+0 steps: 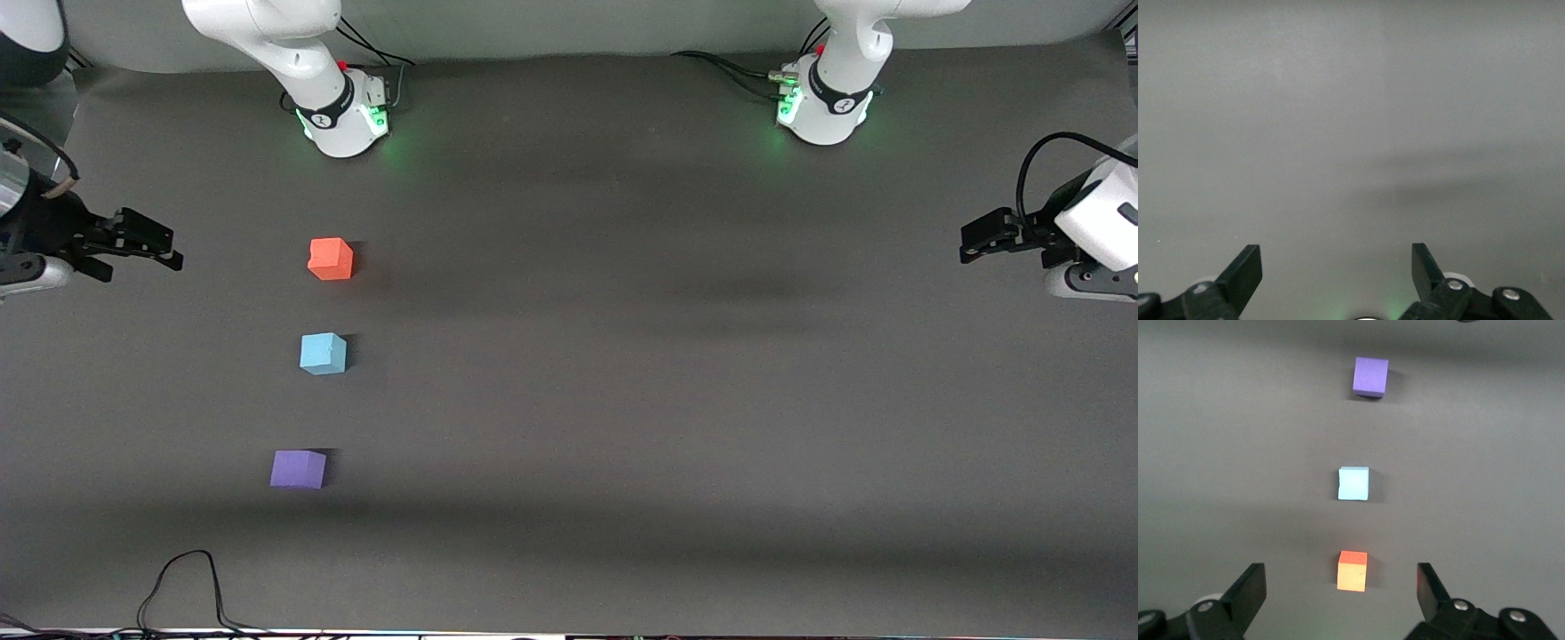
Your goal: Place blue block between orange and purple blocks
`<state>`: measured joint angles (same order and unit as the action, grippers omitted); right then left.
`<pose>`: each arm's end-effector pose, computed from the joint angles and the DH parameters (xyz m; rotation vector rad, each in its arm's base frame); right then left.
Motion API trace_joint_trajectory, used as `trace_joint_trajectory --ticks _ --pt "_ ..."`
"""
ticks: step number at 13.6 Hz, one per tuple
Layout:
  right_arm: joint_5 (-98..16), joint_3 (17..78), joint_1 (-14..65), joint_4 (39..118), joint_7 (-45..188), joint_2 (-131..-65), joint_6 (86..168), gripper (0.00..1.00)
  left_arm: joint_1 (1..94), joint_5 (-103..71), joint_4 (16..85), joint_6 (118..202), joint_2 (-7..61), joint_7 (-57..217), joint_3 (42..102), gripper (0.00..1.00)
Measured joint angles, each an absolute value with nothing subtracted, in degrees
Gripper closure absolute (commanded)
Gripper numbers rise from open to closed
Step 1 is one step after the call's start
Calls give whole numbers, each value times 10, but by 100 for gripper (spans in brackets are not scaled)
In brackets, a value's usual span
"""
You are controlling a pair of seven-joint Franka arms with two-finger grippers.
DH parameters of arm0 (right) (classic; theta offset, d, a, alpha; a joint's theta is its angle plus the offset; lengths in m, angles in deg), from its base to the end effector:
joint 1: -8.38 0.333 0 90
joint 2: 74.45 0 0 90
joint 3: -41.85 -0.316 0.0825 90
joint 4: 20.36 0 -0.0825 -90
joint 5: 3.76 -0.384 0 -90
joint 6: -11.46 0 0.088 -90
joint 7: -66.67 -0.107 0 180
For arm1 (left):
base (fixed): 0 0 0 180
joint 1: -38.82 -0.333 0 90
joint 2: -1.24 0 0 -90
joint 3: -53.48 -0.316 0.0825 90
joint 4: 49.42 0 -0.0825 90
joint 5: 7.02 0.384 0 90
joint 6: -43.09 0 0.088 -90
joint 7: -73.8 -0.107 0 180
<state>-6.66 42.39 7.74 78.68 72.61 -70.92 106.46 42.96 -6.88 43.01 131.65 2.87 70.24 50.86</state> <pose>0.5401 -0.0063 0.5911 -3.0878 -0.1212 0.0088 0.5575 -0.0149 0.5867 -3.1329 0.1390 0.1507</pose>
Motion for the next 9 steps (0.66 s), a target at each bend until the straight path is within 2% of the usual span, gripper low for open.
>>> trace_joint_trajectory --ticks 3,9 --pt "-63 403 56 847 725 -673 1103 0 430 -69 430 1317 29 702 509 0" --pt "-62 398 56 849 725 -654 1100 0 430 -69 430 1317 29 702 509 0"
